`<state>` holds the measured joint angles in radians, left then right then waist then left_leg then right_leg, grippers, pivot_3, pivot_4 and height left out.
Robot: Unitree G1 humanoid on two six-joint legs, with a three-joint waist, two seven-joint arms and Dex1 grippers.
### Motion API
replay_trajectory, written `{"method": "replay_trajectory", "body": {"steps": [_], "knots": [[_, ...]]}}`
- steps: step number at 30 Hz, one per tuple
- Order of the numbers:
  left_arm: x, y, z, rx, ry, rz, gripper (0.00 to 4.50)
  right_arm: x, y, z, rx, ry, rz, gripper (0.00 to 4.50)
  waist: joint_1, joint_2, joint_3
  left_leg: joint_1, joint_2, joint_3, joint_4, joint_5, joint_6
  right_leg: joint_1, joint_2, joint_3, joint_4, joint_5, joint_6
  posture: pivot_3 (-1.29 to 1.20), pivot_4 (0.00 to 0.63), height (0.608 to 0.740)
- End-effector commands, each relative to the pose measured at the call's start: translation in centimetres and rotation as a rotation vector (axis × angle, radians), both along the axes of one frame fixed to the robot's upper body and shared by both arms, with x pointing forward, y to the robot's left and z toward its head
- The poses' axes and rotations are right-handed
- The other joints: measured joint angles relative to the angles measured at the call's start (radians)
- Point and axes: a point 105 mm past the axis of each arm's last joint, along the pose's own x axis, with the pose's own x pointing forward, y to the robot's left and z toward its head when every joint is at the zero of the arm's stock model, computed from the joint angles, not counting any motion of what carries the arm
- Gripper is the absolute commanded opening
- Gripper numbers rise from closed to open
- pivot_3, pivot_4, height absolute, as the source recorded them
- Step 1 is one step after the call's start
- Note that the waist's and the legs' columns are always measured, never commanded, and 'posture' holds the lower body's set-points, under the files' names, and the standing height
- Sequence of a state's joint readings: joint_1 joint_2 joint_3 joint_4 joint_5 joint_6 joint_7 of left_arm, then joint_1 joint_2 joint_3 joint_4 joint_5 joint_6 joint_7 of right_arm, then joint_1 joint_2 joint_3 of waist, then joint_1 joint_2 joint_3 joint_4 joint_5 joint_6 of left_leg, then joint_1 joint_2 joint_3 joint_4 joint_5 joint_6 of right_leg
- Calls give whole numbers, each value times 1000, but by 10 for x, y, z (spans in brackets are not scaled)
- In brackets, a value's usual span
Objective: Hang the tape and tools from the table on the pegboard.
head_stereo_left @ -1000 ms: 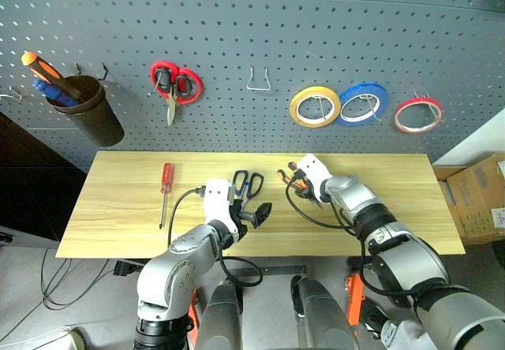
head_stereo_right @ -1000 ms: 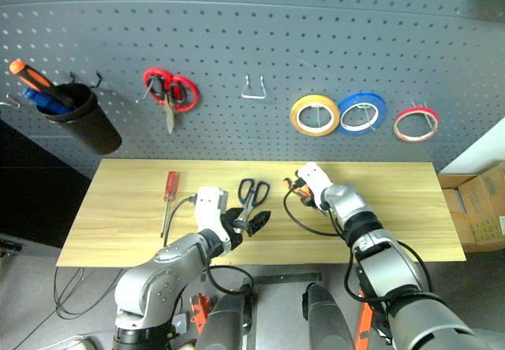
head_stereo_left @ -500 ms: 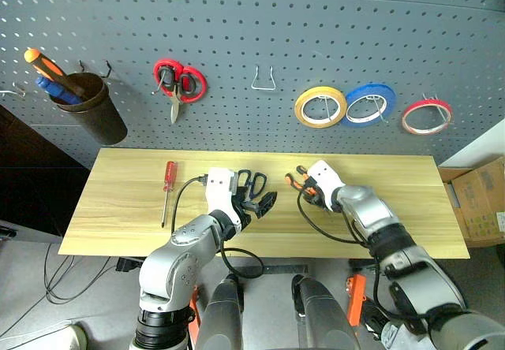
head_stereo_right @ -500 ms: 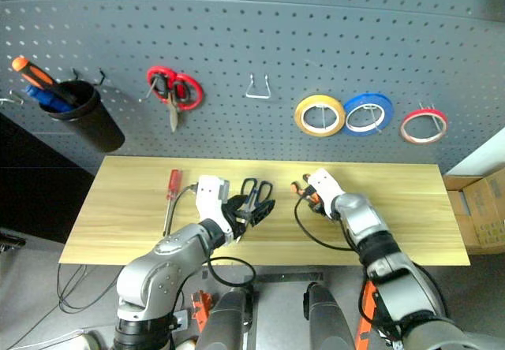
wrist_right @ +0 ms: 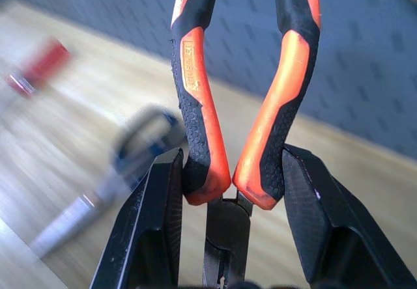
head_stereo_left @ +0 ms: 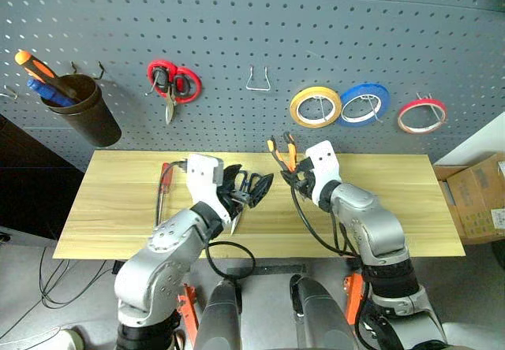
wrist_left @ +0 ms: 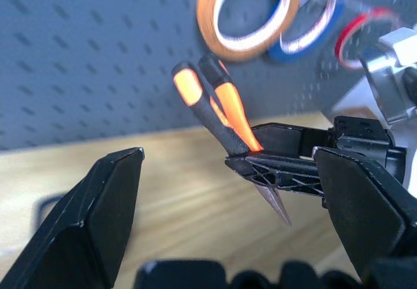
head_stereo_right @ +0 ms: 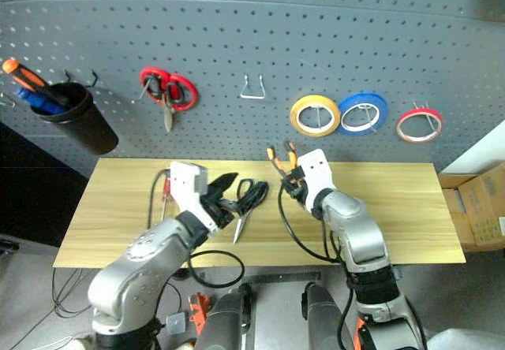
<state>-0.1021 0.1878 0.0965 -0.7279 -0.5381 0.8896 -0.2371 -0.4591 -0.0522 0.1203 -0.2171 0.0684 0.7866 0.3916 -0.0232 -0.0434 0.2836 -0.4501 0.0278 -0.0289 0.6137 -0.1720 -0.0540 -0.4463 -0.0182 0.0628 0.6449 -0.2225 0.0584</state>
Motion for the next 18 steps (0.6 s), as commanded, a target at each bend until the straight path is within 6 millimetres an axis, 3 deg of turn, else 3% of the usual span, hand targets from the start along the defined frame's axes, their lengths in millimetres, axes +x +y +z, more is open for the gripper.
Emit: {"method": "replay_trajectory", "body": {"steps": [1,9,12,18], "knots": [[-18,6,21,-12,-74,26,4500,-6,19,58,122,-201,78,1780,5,0,-5,0,0,0,0,0,0,0,0,0,0,0,-1,174,159,740],[-28,8,37,-4,-133,41,4500,-16,40,113,247,-462,181,1780,47,-3,-43,1,0,-5,1,1,-1,3,1,-6,-1,3,-5,228,119,740],[-26,10,38,-9,-143,58,4500,-18,42,120,259,-529,192,1780,55,-4,-60,2,0,-6,1,2,-1,5,1,-7,-1,3,-5,233,108,740],[-8,18,47,3,-197,110,4500,6,36,142,234,-680,71,1780,58,-5,-75,12,1,-6,0,4,-3,14,1,-10,-1,5,-9,230,87,740]]}}
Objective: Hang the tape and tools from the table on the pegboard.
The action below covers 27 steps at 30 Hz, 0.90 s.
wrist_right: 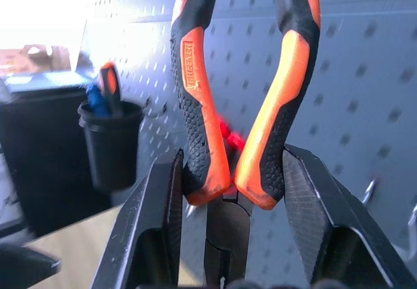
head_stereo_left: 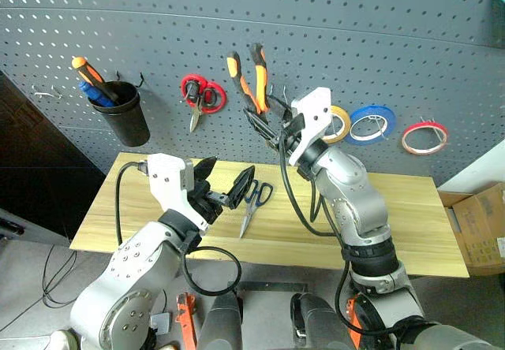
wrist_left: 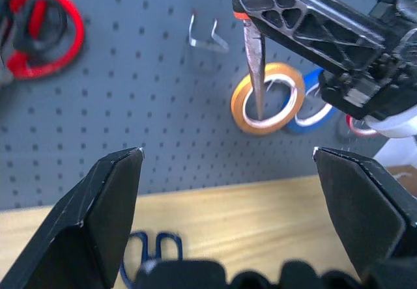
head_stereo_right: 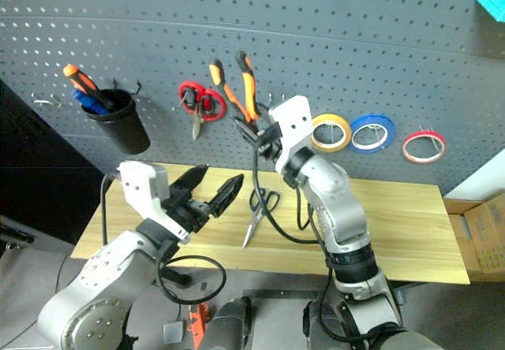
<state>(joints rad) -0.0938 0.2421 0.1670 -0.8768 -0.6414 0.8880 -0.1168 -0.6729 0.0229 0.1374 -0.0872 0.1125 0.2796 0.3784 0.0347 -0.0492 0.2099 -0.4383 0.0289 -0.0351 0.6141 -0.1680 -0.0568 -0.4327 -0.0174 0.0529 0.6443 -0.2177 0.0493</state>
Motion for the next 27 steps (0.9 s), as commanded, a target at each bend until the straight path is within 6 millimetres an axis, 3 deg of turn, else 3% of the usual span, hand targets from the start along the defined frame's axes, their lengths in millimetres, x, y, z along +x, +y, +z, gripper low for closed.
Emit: {"method": "replay_trajectory", "body": {"steps": [1,10,20,27], "knots": [[10,4,14,-3,-78,29,4500,12,-6,31,56,-144,-92,1780,0,0,-3,4,1,0,-1,1,0,4,0,-1,-1,-1,-2,229,86,740],[41,-12,20,-24,-124,15,4500,61,-4,40,130,-183,-272,1780,-2,1,-16,8,2,-3,-1,4,1,12,0,-7,-1,-2,-7,233,98,740],[41,-16,16,-28,-116,5,4500,75,-2,26,157,-169,-320,1780,7,1,-15,7,2,-6,-6,4,1,10,0,-9,0,2,-8,259,127,740],[36,-12,12,-19,-98,4,4500,80,-10,39,171,-211,-363,1780,16,2,-15,7,2,-7,-5,5,3,11,0,-10,1,-1,-13,260,136,740]]}}
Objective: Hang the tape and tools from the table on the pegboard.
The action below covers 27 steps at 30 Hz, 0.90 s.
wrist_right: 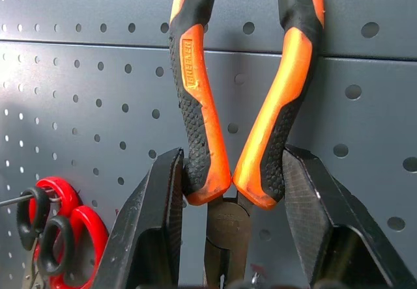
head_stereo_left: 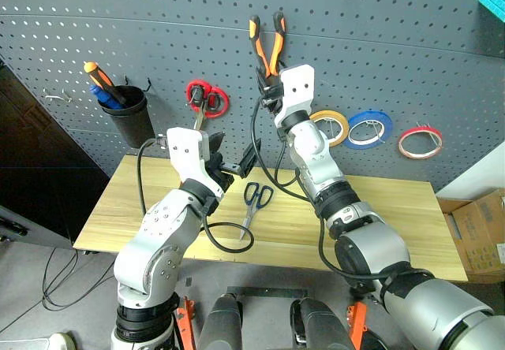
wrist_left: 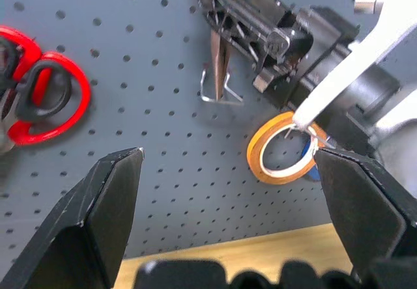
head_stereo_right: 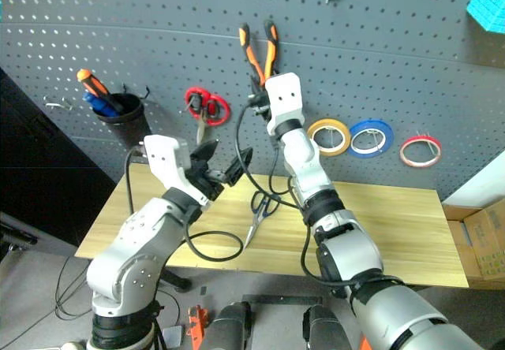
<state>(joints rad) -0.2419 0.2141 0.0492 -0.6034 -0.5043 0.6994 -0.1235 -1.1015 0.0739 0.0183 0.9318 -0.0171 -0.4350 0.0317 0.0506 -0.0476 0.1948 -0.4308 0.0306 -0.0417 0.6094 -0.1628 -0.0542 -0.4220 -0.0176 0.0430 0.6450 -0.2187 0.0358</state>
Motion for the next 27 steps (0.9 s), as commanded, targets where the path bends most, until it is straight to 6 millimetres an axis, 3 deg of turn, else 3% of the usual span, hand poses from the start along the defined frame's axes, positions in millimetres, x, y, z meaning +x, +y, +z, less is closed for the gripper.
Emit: {"method": "replay_trajectory", "body": {"steps": [1,7,11,20,23,27], "knots": [[-8,-2,14,-2,-57,-22,4500,-4,-8,37,53,-118,-26,1780,1,0,0,0,0,0,0,0,0,0,0,0,0,0,0,260,136,740],[-8,-1,16,5,-51,-29,4500,-1,-9,43,62,-132,-48,1780,3,0,0,0,0,-1,0,0,1,0,0,0,0,0,0,268,141,740],[-10,-1,16,8,-47,-34,4500,1,-10,33,58,-108,-60,1780,6,0,0,0,0,-2,0,0,1,1,0,-1,0,0,0,281,140,740],[-14,1,15,23,-28,-33,4500,8,-13,-44,12,104,-83,1780,8,0,0,0,0,-3,0,1,1,2,0,-2,0,-1,-1,294,154,740],[-14,0,15,23,-26,-36,4500,10,-16,-56,8,148,-96,1780,8,1,1,0,0,-3,0,1,1,2,0,-2,0,-1,-2,294,153,740],[-14,-1,14,20,-21,-40,4500,11,-20,-55,-5,147,-108,1780,8,1,1,2,0,-4,0,1,1,2,0,-2,0,-1,-2,284,156,740]]}}
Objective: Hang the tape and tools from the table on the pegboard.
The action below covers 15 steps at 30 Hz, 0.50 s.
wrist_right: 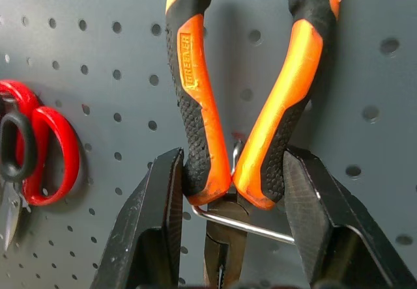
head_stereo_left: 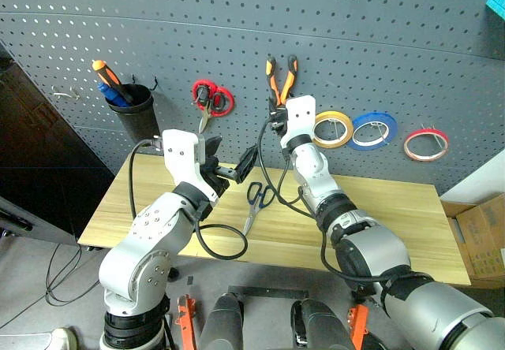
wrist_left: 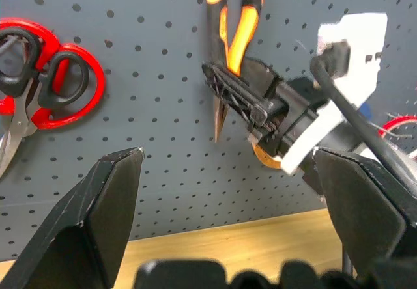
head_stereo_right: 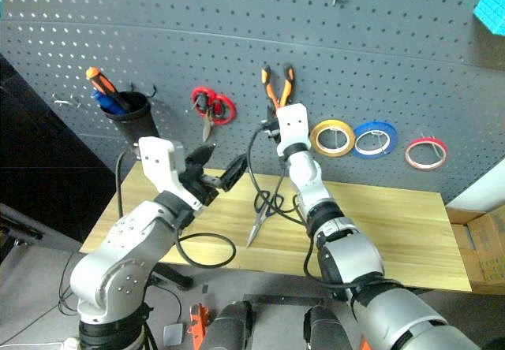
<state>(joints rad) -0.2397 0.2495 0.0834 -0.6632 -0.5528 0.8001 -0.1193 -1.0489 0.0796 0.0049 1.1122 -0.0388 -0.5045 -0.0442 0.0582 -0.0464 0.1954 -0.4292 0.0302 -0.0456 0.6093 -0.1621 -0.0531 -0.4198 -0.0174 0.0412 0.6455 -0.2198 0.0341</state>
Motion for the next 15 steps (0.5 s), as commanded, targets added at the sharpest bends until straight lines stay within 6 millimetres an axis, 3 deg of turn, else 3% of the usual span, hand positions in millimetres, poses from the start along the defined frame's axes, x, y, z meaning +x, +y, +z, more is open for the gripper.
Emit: {"method": "replay_trajectory", "body": {"steps": [1,5,13,15], "knots": [[-7,-5,13,-14,-54,-25,4500,2,-6,5,-7,-9,-18,1780,0,0,0,0,0,0,0,0,0,0,0,0,0,0,0,282,156,740],[-6,-5,13,-14,-53,-26,4500,4,-8,6,-32,-12,-26,1780,0,0,0,0,0,0,0,0,0,0,0,0,0,-1,0,276,158,740],[-4,-5,12,-15,-50,-28,4500,3,-11,7,-41,-19,-31,4363,-2,1,1,0,0,-1,0,0,0,0,0,0,0,-2,3,257,163,740],[-3,-6,10,-16,-45,-32,4500,2,-12,6,-43,-24,-26,4479,-1,3,2,0,0,-1,0,0,0,0,0,0,0,-3,3,247,164,740]]}}
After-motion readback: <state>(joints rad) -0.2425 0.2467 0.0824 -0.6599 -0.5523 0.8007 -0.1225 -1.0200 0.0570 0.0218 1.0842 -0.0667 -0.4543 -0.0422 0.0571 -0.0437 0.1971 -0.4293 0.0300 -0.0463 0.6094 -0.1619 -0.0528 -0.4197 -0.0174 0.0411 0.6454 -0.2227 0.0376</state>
